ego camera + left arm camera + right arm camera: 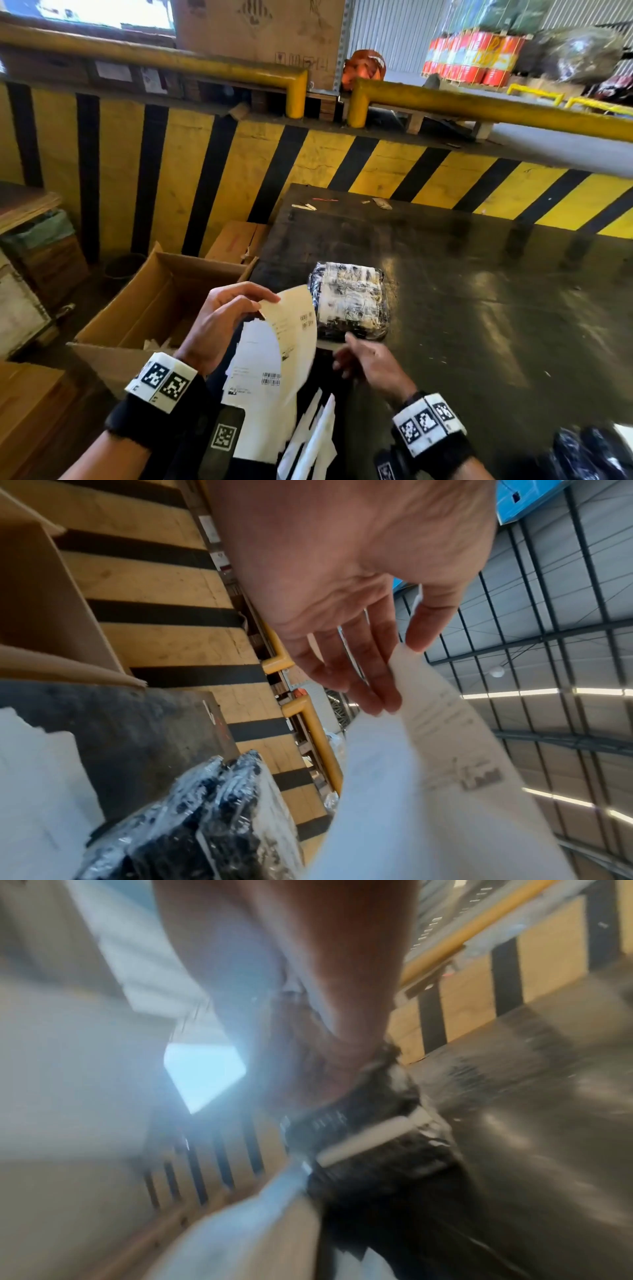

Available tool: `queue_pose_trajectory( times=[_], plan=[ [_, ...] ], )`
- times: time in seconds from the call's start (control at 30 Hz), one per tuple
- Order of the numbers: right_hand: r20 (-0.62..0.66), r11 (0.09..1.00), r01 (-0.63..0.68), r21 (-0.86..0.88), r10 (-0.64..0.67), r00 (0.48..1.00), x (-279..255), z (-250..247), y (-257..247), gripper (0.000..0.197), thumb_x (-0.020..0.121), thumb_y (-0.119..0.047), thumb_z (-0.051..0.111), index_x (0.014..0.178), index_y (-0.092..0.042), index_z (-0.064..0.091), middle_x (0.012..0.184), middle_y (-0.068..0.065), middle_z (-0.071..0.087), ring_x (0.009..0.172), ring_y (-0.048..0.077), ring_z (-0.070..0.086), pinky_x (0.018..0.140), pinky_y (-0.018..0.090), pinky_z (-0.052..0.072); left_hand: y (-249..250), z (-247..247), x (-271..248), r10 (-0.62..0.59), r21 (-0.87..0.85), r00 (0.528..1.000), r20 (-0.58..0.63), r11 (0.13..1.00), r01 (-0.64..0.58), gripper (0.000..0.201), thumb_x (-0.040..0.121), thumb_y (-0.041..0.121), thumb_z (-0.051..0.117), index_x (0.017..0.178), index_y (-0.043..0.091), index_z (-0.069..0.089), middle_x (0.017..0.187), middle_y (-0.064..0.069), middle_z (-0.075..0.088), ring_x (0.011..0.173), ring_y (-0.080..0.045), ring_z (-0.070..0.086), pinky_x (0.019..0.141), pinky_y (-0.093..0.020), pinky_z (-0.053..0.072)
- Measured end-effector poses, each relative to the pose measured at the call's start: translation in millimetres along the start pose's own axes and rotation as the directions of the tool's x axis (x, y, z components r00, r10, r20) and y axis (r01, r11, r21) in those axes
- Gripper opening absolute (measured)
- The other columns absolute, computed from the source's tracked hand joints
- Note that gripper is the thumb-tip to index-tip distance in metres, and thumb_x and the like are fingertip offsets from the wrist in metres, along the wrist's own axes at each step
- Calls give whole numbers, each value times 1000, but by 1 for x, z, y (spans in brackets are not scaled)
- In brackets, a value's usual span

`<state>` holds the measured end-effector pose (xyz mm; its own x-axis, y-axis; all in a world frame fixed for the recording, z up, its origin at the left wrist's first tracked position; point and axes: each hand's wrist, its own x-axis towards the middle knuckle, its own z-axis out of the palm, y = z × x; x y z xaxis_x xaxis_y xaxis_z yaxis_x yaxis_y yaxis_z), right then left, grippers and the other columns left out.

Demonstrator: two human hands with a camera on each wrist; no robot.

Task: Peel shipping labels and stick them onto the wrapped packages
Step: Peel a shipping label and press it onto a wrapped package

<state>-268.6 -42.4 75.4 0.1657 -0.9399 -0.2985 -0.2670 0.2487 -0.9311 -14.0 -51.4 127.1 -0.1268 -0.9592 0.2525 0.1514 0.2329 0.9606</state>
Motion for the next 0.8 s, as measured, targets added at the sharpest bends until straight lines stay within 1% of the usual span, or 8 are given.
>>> queue_pose_trajectory(
  times=[0.13, 0.27, 0.33, 0.43, 0.53, 0.6, 0.7, 0.8],
  plan=[
    [-7, 978, 148, 150, -149, 989, -10, 3, -33, 46, 96, -42, 45, 107, -3, 67, 103, 12, 72, 92, 19, 68, 82, 28, 53, 6, 15, 8, -27, -11, 996, 82, 1000, 28, 30, 57, 32, 59, 71, 9, 72, 79, -14, 66, 78, -31, 64, 63, -27, 50],
    [9, 966, 189, 175, -194, 981, -23, 12, -39, 18, 87, -15, 65, 99, -1, 65, 99, 10, 72, 90, 19, 66, 83, 29, 55, 10, 25, 12, -40, -12, 987, 153, 999, 42, 28, 54, 32, 62, 69, 10, 71, 74, -8, 67, 76, -30, 65, 60, -24, 52],
    [-42, 951, 216, 221, -213, 976, -28, 11, -37, 8, 83, -5, 67, 89, -2, 63, 86, 4, 72, 81, 15, 66, 76, 24, 55, 9, 26, 15, -36, -26, 986, 161, 999, 41, 34, 55, 31, 66, 80, 8, 72, 77, -7, 69, 76, -26, 66, 60, -22, 52],
    [-130, 939, 244, 243, -218, 967, -33, 0, -36, 24, 76, -12, 76, 91, 3, 63, 97, 20, 71, 87, 25, 66, 84, 40, 54, 0, 29, 20, -77, -79, 977, 200, 992, 95, 72, 55, 38, 83, 119, 14, 59, 85, -14, 70, 84, -28, 69, 67, -26, 55],
    [-213, 926, 242, 289, -185, 959, -31, -10, -33, 30, 76, -10, 74, 95, 11, 61, 104, 26, 68, 94, 31, 64, 91, 50, 51, -18, 37, 19, -183, 77, 971, 156, 982, 173, 87, 53, 52, 83, 126, 24, 47, 92, -18, 70, 90, -29, 69, 76, -36, 58],
    [-244, 915, 235, 327, -158, 957, -27, -15, -30, 40, 71, -15, 74, 96, 13, 60, 103, 27, 68, 94, 32, 64, 92, 54, 49, -26, 45, 17, -224, 142, 963, 149, 969, 203, 74, 63, 45, 81, 124, 21, 48, 99, -13, 71, 94, -26, 69, 78, -37, 57],
    [-267, 904, 222, 366, -127, 955, -17, -22, -27, 16, 79, -1, 68, 95, 3, 64, 102, 23, 70, 94, 33, 66, 91, 54, 51, -29, 56, 18, -303, 102, 932, 199, 952, 287, 35, 81, 19, 70, 112, 5, 61, 103, -8, 72, 98, -22, 69, 77, -30, 57],
    [-305, 913, 225, 339, -119, 945, -3, -28, -30, 11, 82, 2, 65, 93, 0, 65, 99, 23, 70, 90, 33, 66, 85, 53, 54, -31, 63, 28, -296, 157, 947, 124, 948, 276, 16, 86, 10, 63, 98, 2, 68, 97, -7, 74, 93, -23, 70, 79, -34, 58]
  ],
)
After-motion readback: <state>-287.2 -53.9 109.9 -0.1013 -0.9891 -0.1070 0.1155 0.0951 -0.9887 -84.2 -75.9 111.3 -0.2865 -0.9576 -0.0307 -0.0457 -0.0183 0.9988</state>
